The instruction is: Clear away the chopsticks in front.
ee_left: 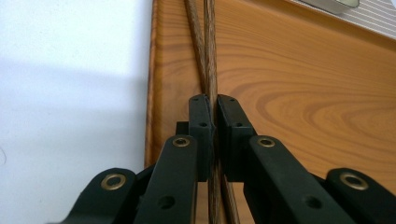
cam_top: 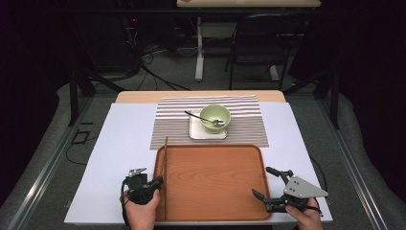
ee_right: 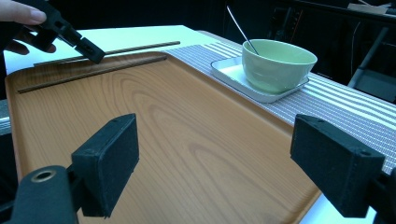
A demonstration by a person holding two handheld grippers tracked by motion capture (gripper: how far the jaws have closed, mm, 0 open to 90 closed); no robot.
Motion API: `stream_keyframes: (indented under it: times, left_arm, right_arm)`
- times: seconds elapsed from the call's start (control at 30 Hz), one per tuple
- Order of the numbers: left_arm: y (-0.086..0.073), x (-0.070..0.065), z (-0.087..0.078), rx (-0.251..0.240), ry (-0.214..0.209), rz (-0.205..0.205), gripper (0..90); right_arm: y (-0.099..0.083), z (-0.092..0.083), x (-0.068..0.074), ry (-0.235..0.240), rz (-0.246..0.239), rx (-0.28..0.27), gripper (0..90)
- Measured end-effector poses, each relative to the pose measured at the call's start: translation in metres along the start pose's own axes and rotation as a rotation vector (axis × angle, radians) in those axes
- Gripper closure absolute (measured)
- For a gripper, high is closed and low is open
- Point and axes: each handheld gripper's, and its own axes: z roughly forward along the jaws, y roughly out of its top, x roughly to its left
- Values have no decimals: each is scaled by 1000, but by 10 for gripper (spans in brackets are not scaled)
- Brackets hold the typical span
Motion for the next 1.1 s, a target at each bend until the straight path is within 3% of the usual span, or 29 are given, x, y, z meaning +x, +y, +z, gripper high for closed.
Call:
stream_keyframes:
  times: [1.1]
  left_arm:
    - [-18, 3, -13, 64, 48, -35, 852]
  right_arm:
    - [0, 0, 0, 0, 2, 4, 149]
